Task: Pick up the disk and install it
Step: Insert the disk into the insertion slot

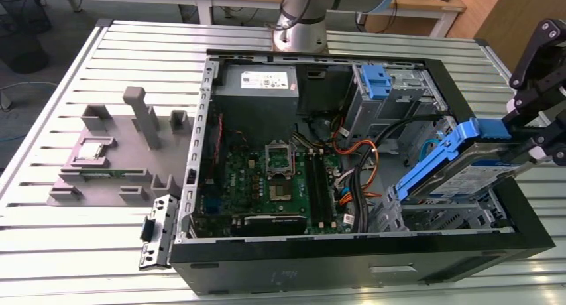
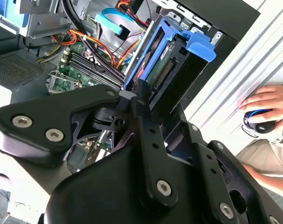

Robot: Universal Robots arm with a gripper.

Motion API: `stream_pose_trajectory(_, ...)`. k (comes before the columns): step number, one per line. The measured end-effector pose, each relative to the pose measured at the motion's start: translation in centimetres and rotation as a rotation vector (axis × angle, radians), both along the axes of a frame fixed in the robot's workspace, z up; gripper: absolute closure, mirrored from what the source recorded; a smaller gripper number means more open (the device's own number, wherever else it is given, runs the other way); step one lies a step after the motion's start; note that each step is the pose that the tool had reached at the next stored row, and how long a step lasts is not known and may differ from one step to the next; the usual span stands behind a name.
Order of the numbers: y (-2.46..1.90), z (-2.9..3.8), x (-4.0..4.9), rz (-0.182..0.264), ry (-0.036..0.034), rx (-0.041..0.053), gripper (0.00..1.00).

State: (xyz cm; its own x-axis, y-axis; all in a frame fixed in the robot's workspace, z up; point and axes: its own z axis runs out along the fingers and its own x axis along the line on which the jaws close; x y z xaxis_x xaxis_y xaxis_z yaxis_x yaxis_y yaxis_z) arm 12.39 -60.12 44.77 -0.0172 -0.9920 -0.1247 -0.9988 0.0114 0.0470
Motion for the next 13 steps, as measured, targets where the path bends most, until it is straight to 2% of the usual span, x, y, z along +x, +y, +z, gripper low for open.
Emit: stream_pose_trajectory(13,-0.03,-0.42,0.0,0.0,-0.0005,-0.0001,0.65)
